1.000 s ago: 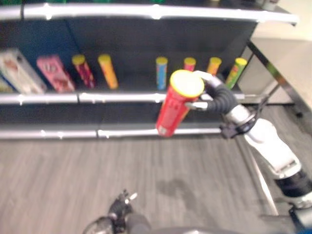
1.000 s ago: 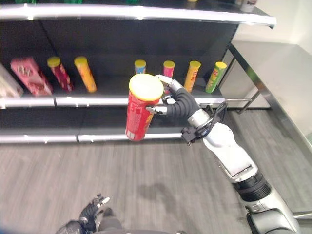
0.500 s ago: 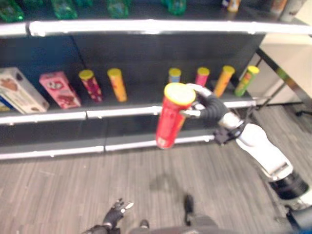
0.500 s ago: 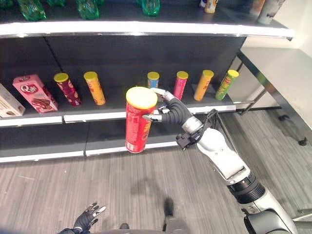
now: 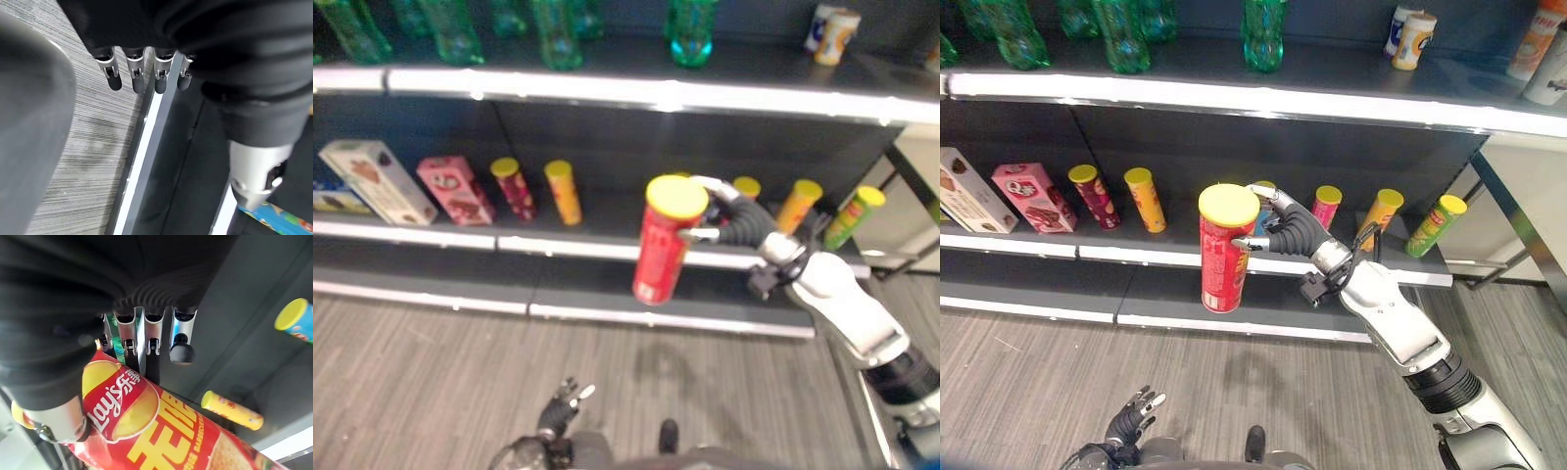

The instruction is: Put the goods on the table back onto the shelves and tidy them up.

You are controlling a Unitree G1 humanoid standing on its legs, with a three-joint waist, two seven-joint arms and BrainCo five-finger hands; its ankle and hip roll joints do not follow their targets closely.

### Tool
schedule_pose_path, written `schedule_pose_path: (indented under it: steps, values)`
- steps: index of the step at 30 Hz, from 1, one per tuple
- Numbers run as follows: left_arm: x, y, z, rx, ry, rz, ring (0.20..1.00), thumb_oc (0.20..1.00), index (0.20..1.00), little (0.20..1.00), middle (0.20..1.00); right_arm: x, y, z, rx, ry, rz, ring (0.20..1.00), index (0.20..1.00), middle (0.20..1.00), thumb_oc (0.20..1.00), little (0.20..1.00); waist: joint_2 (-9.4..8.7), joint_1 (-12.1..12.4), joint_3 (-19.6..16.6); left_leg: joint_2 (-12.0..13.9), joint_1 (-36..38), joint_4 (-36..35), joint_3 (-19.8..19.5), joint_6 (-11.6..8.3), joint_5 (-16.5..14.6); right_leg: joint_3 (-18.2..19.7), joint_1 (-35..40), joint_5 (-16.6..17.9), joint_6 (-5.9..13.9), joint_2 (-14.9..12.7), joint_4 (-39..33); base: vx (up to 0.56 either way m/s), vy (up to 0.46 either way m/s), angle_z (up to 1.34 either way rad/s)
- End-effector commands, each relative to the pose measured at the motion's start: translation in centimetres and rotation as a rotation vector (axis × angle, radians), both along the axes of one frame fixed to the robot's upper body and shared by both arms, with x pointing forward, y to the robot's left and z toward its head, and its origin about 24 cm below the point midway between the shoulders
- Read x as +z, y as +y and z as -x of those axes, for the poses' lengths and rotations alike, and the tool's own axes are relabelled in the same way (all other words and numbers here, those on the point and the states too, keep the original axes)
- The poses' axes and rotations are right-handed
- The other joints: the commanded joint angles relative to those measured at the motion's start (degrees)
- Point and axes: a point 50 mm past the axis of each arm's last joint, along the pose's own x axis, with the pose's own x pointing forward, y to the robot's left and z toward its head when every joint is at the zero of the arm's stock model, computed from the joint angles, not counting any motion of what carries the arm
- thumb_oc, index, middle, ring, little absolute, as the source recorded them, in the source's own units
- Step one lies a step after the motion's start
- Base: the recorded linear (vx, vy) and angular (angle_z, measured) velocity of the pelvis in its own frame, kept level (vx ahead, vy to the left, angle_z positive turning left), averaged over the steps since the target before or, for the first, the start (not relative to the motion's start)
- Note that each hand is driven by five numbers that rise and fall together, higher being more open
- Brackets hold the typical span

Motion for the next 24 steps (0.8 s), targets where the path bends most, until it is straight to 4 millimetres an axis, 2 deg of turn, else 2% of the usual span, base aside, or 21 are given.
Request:
schedule_pose_path:
  steps: [1, 2, 3, 4, 8, 10, 14, 19, 24]
  values:
    - [0.1, 0.4, 1.5, -0.008, 0.001, 0.006, 1.000, 1.000, 1.000, 1.000, 1.000, 4.3, 1.4, 0.7, 0.070, -0.200, -0.048, 0.200, 0.200, 0.200, 0.200, 0.200, 0.65, 2.80, -0.73, 0.72, 0.06, -3.59, -0.79, 4.04, 5.21, 3.25, 3.30, 3.06, 4.05, -6.69, 0.45, 0.30, 0.234, -0.25]
    - [0.2, 0.9, 1.8, 0.006, 0.003, -0.003, 1.000, 1.000, 1.000, 1.000, 1.000, 4.3, 2.4, 0.6, 0.102, -0.196, -0.061, 0.200, 0.200, 0.200, 0.200, 0.200, 1.51, 3.75, -1.65, 0.18, 3.16, -3.59, -2.03, 2.99, 6.84, 3.90, 3.87, 4.46, 3.48, -7.65, 0.45, 0.26, 0.275, -0.41]
    - [0.1, 0.8, 1.9, 0.000, 0.004, -0.003, 1.000, 1.000, 1.000, 1.000, 1.000, 4.3, 2.8, 0.7, 0.115, -0.199, -0.067, 0.200, 0.200, 0.200, 0.200, 0.200, 1.88, 3.88, -1.87, 0.15, 3.62, -3.59, -0.20, 2.49, 6.82, 3.60, 4.12, 4.86, 3.25, -8.19, 0.56, 0.29, 0.444, -1.18]
    - [0.2, 1.2, 2.0, -0.018, 0.003, -0.016, 1.000, 1.000, 1.000, 1.000, 1.000, 4.5, 3.5, 0.4, 0.113, -0.215, -0.057, 0.200, 0.200, 0.200, 0.200, 0.200, 2.79, 4.44, -1.62, -0.99, 4.44, -3.59, 1.20, 2.12, 6.84, 2.47, 3.61, 4.96, 3.19, -10.05, 2.42, 0.15, 0.285, -1.26]
    - [0.5, 1.6, 1.5, -0.040, -0.008, -0.044, 1.000, 1.000, 1.000, 1.000, 1.000, 5.1, 4.1, 0.2, 0.103, -0.255, -0.048, 0.200, 0.200, 0.200, 0.200, 0.200, 3.55, 4.72, 0.40, -2.11, 6.39, -3.59, 2.28, 1.87, 6.94, 1.87, 3.16, 4.39, 3.53, -11.68, 4.00, 0.05, 0.183, -0.51]
    - [0.7, 2.0, 1.2, -0.038, -0.017, -0.058, 1.000, 1.000, 1.000, 1.000, 1.000, 6.3, 4.0, 0.2, 0.079, -0.335, -0.021, 0.200, 0.200, 0.200, 0.200, 0.200, 3.77, 5.15, 2.08, -2.76, 6.95, -3.59, 2.75, 1.78, 6.97, 1.75, 2.55, 4.14, 3.80, -12.51, 4.83, -0.04, 0.119, 0.09]
    - [0.7, 2.3, 1.4, -0.036, -0.011, -0.069, 1.000, 1.000, 1.000, 1.000, 1.000, 6.9, 4.4, 0.8, 0.099, -0.369, -0.041, 0.200, 0.200, 0.200, 0.200, 0.200, 3.69, 5.85, 3.30, -2.93, 8.12, -3.59, 3.55, 1.75, 6.50, 0.78, 2.65, 4.09, 4.20, -13.05, 5.05, 0.00, 0.033, -0.09]
    - [0.2, 2.1, 1.9, 0.004, 0.009, -0.051, 1.000, 1.000, 1.000, 1.000, 1.000, 5.8, 4.2, 1.8, 0.133, -0.324, -0.052, 0.200, 0.200, 0.200, 0.200, 0.200, 2.87, 5.95, 3.34, -2.73, 9.13, -3.59, 3.46, 1.69, 6.01, 0.07, 4.04, 3.92, 4.74, -13.02, 4.19, 0.02, -0.020, -0.02]
    - [0.4, 2.0, 1.5, 0.002, -0.001, -0.057, 1.000, 1.000, 1.000, 1.000, 1.000, 5.8, 4.1, 1.7, 0.123, -0.344, -0.012, 0.200, 0.200, 0.200, 0.200, 0.200, 2.87, 5.96, 5.17, -2.24, 9.49, -3.59, 3.34, 1.53, 6.70, 0.12, 4.07, 3.68, 5.23, -12.61, 5.76, -0.02, -0.027, -0.08]
